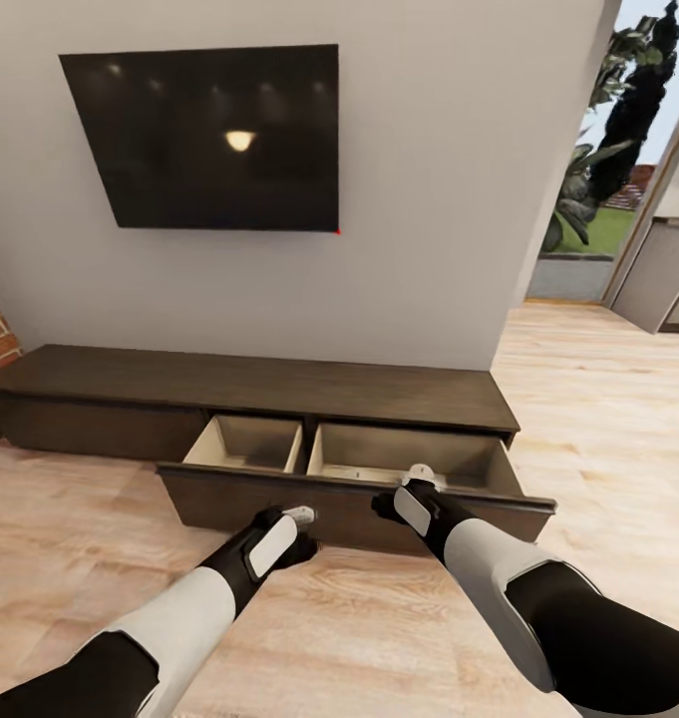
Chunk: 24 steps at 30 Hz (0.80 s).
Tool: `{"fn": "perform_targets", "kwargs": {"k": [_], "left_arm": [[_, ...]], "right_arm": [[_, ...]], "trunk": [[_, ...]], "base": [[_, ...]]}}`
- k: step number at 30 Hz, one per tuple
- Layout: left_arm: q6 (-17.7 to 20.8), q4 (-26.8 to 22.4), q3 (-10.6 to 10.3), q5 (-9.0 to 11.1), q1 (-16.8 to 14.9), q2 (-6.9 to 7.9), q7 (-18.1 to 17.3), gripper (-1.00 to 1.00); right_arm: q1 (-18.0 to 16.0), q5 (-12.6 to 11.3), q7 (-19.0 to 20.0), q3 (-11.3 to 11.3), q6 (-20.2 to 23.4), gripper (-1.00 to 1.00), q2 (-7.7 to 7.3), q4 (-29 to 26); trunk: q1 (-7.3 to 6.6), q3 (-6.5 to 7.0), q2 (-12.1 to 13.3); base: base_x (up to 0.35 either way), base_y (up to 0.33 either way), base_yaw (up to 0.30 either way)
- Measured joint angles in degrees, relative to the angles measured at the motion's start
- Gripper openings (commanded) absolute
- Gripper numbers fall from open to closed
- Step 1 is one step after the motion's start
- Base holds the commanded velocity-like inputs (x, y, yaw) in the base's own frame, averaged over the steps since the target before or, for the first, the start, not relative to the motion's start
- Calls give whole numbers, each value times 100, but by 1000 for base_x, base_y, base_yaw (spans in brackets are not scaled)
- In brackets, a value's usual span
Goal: Place each of the two pumpkins and all three candles from the living room inside a cabinet in the living room (use any cabinet), then make sure every cabinet is closed, and position the cauldron so it is next to a table in the living room.
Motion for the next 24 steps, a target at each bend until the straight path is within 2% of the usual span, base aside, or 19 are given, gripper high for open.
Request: {"fn": "perform_targets", "kwargs": {"k": [4, 7, 9, 11, 18, 20, 24], "left_arm": [[0, 0, 7, 7, 188, 199, -5, 100], [3, 0, 29, 9, 367, 474, -3, 100], [3, 1, 147, 15, 448, 716, -4, 100], [2, 0, 241, 23, 532, 840, -27, 100], [6, 0, 371, -1, 781, 946, -499, 100], [8, 0, 375, 2, 801, 1013, -557, 100], [20, 0, 412, 15, 823, 1164, -589, 100]], "right_arm": [[0, 1, 0, 0, 25, 100, 0, 0], [1, 1, 9, 4, 142, 100, 0, 0], [0, 1, 15, 7, 185, 100, 0, 0], [0, 1, 12, 8, 198, 100, 0, 0], [2, 1, 12, 9, 255, 100, 0, 0], [1, 1, 18, 9, 335, 100, 0, 0], [0, 0, 25, 9, 458, 100, 0, 0]], "trunk": [[0, 0, 0], [0, 0, 0], [0, 0, 0], [0, 0, 0], [0, 0, 0], [0, 0, 0], [-87, 72, 159]], "base": [[0, 0, 292], [0, 0, 292], [0, 0, 292], [0, 0, 292], [0, 0, 292], [0, 0, 292], [0, 0, 291]]}}
